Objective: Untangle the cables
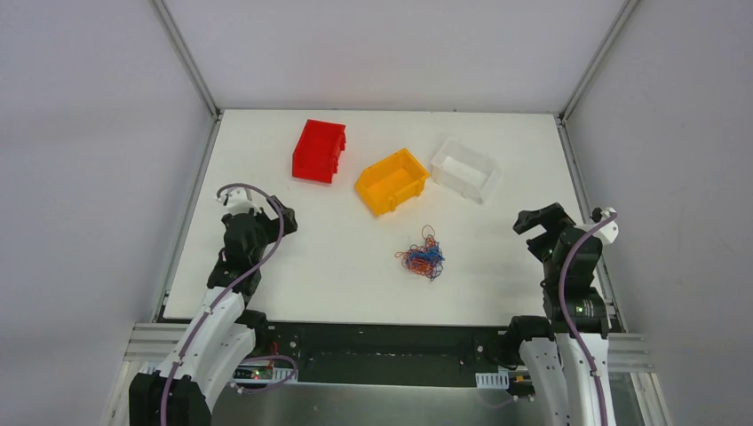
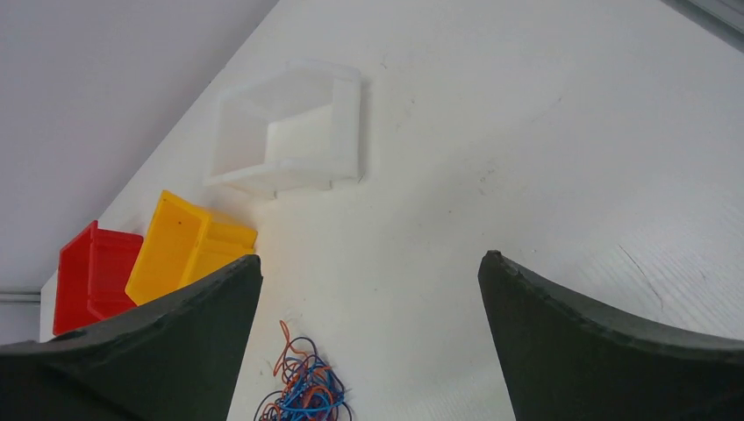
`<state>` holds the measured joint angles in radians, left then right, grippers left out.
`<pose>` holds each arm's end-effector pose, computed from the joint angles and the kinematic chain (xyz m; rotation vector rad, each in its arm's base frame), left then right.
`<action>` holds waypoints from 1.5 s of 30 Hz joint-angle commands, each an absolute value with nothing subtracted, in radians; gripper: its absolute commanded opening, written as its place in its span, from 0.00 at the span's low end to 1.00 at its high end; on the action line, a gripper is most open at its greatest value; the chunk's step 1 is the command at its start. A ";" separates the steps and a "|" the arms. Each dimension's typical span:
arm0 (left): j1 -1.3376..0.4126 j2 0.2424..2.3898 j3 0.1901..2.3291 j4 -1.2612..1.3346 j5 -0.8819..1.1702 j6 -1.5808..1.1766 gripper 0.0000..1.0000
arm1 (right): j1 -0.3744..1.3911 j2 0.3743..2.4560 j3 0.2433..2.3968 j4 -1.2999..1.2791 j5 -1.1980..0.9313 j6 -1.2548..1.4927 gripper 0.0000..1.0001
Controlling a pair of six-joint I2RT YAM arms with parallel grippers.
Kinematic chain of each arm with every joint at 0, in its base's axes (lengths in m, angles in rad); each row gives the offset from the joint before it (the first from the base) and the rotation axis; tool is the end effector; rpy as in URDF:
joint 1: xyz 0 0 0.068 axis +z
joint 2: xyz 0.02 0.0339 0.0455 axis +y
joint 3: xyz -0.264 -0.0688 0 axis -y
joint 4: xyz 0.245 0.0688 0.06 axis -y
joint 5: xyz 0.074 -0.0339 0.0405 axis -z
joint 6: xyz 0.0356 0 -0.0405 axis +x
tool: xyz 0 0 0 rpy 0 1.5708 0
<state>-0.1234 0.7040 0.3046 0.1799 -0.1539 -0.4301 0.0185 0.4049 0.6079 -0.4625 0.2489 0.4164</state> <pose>0.1737 -0.0160 0.2206 -0.3831 1.7537 -0.2595 0.1102 -0.0067 0.2978 0.5298 1.7442 0.0795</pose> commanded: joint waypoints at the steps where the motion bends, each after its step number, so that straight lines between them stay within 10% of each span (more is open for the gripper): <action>1: -0.123 0.697 0.298 0.258 0.010 -0.408 1.00 | 0.018 0.412 0.624 -0.481 0.238 0.458 0.99; 17: -0.128 0.826 0.207 0.659 0.334 -0.569 0.95 | 0.115 0.707 0.687 -0.429 -0.268 0.367 0.87; 26: -0.528 1.244 0.478 0.570 0.411 -0.312 0.84 | 0.434 0.938 0.610 -0.258 -0.186 0.343 0.75; 45: -0.540 1.247 0.485 0.567 0.453 -0.293 0.83 | 0.597 1.229 0.498 0.065 -0.146 0.476 0.67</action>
